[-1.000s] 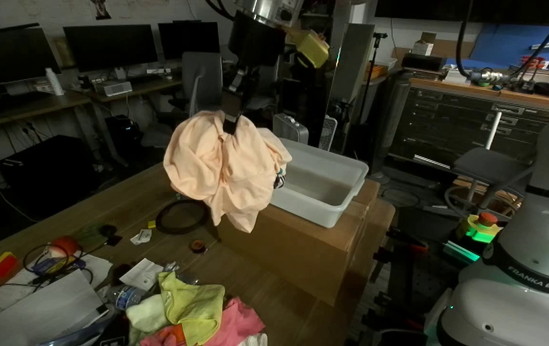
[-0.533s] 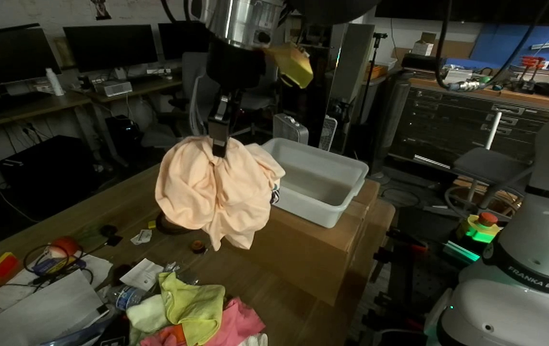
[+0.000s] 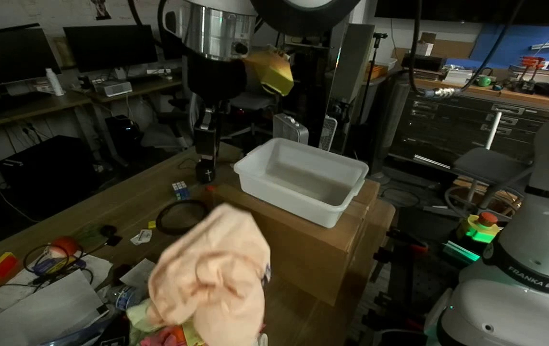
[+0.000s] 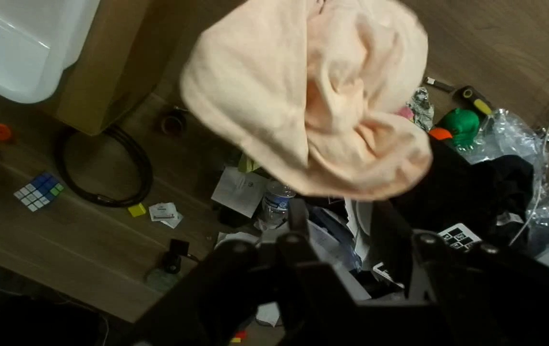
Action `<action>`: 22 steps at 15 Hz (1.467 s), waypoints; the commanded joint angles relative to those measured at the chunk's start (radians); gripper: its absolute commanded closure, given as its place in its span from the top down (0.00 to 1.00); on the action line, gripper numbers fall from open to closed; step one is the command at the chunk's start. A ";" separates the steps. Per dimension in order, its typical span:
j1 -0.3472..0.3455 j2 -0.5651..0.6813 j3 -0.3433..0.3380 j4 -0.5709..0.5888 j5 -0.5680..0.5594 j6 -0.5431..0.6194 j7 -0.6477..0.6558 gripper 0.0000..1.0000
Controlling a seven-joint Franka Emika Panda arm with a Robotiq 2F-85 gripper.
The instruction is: Remove the clothes from the white storage container
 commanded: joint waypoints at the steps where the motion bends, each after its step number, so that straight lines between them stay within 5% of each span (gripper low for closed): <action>1: 0.004 0.037 -0.006 0.073 -0.028 -0.048 0.018 0.73; 5: -0.006 0.048 -0.032 0.090 -0.093 -0.089 0.089 0.99; 12: -0.056 -0.013 -0.104 0.003 -0.201 -0.095 0.217 1.00; 22: -0.183 -0.261 -0.217 -0.313 -0.070 0.023 0.144 1.00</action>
